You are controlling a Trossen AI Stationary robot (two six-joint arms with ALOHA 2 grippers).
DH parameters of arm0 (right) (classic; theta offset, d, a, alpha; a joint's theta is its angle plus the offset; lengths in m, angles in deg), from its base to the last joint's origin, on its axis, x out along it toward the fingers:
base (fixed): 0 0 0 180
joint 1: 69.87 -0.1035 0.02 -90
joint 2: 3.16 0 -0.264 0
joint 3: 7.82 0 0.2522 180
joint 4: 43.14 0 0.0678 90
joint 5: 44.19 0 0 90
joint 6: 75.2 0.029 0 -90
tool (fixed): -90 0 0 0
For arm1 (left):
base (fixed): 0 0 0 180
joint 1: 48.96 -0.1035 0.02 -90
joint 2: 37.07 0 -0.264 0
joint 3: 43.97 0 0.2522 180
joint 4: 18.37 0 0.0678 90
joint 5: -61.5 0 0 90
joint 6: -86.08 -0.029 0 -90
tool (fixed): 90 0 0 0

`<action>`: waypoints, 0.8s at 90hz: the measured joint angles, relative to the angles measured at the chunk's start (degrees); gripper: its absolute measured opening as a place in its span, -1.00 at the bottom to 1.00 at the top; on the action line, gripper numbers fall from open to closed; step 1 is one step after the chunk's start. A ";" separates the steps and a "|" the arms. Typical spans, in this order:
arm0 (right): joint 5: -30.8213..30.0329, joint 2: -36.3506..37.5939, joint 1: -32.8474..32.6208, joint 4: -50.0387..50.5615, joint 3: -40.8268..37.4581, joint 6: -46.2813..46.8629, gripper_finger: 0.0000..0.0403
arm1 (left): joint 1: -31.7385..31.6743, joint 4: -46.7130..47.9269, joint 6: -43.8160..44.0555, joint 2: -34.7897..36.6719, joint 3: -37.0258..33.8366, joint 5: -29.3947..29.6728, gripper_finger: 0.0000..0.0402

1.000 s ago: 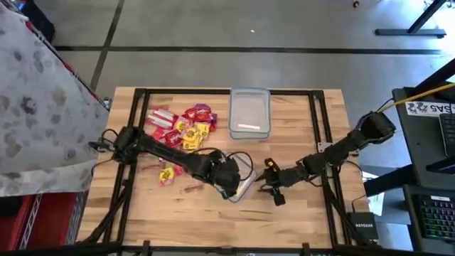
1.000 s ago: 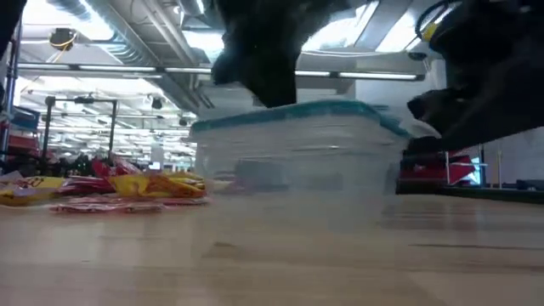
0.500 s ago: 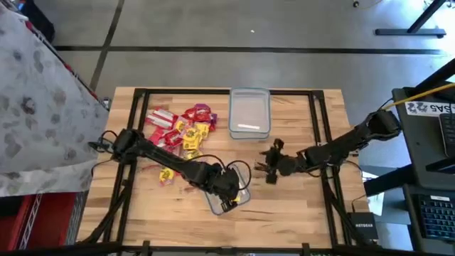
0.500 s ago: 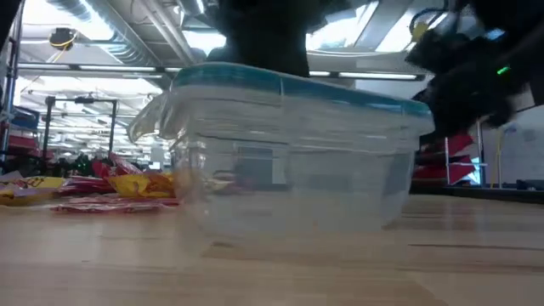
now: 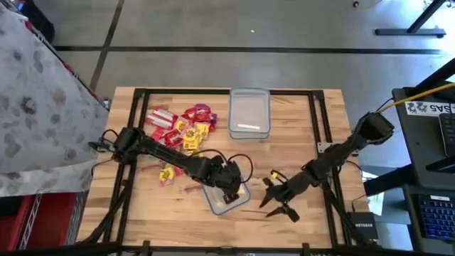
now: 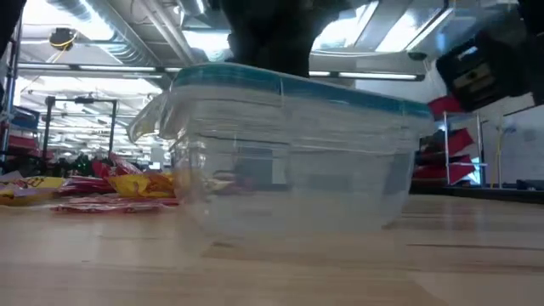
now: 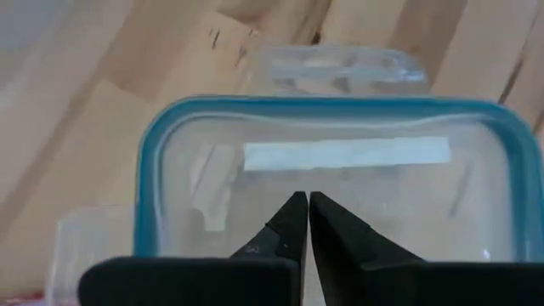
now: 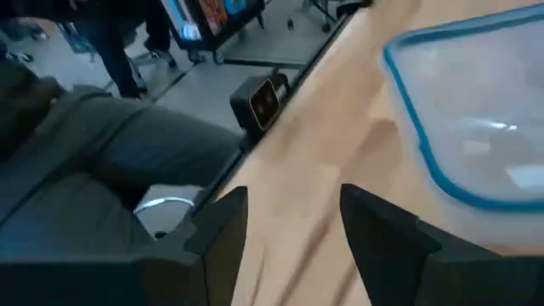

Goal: Sort candy
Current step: Open the square transparent food container

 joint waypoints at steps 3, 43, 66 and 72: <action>-0.07 -1.82 0.04 -0.01 1.19 0.29 -0.12 | 0.02 0.19 -0.20 0.10 0.46 -1.00 -1.00; -28.30 -4.28 0.38 23.05 8.64 2.66 -0.12 | 3.00 -1.11 1.58 -2.57 0.69 -8.66 -1.00; -21.00 -0.25 0.36 19.26 2.59 2.59 -0.12 | 2.77 -7.41 1.19 -5.02 0.84 -3.37 -1.00; -19.07 -1.76 0.36 12.18 -0.43 3.90 -0.12 | 2.48 -9.15 0.76 -5.58 0.84 -2.10 -1.00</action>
